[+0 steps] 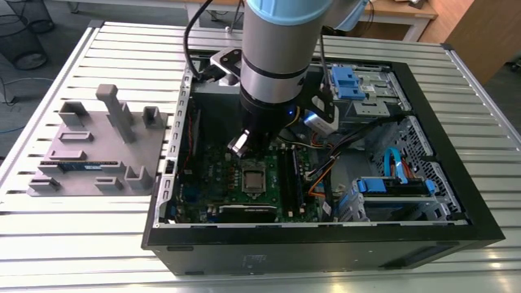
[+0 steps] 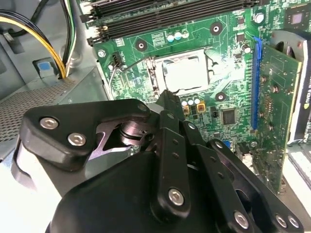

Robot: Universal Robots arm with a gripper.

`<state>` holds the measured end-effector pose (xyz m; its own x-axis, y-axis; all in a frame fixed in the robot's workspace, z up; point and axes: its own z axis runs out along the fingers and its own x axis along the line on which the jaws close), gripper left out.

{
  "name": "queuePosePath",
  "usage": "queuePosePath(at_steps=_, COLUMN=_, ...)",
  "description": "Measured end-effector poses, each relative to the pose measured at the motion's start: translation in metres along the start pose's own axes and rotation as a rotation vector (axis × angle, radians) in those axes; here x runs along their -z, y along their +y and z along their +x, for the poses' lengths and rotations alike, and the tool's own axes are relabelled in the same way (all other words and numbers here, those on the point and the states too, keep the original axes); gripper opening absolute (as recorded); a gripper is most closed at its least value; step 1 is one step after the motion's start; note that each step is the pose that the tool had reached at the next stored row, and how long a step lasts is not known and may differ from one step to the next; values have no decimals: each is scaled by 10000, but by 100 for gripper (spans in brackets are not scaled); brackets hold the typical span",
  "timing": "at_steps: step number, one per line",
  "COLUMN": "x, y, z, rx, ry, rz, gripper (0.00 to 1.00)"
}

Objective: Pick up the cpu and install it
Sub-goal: 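Install the first cpu locking lever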

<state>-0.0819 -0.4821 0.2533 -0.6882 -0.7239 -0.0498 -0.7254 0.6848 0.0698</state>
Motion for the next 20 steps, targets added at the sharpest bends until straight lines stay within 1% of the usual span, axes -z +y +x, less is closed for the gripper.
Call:
queuePosePath(at_steps=2, x=3, y=-5, z=-5, rx=2, ry=-16, rz=-13, gripper=11)
queuePosePath(at_steps=5, x=6, y=-17, z=-23, rx=1, ry=-15, rz=-15, gripper=11)
queuePosePath(at_steps=9, x=4, y=-36, z=-75, rx=1, ry=-16, rz=-15, gripper=11)
queuePosePath(at_steps=14, x=2, y=-79, z=-159, rx=1, ry=-16, rz=-15, gripper=11)
queuePosePath(at_steps=16, x=0, y=-74, z=-194, rx=1, ry=-16, rz=-15, gripper=11)
queuePosePath(at_steps=20, x=-7, y=-43, z=-261, rx=1, ry=-17, rz=-15, gripper=11)
